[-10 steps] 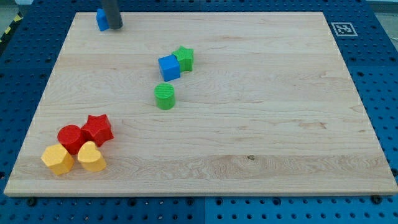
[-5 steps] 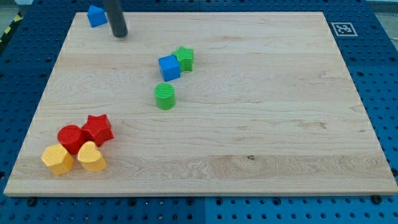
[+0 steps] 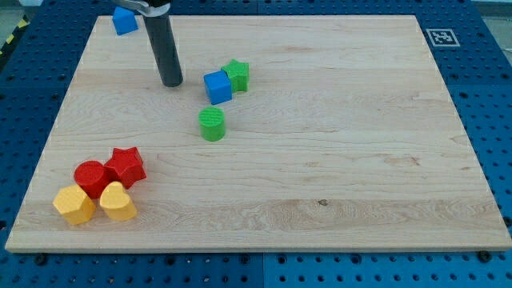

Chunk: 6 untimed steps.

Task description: Move the blue triangle to the top left corner of the board

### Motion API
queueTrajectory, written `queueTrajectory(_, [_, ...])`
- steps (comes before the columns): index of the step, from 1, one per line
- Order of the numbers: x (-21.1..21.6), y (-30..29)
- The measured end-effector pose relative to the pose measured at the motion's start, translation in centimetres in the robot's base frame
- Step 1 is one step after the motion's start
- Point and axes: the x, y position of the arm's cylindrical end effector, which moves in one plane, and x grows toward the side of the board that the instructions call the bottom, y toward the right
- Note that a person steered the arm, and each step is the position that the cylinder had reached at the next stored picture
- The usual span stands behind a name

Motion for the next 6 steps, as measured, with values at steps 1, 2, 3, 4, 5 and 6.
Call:
queueTrajectory(1, [2.6,0.0])
queueTrajectory(2, [3.6,0.0])
queueTrajectory(3, [4.6,1.1])
queueTrajectory(4, [6.9,6.4])
queueTrajectory(5, [6.9,10.7])
queueTrajectory(6, [6.9,10.0])
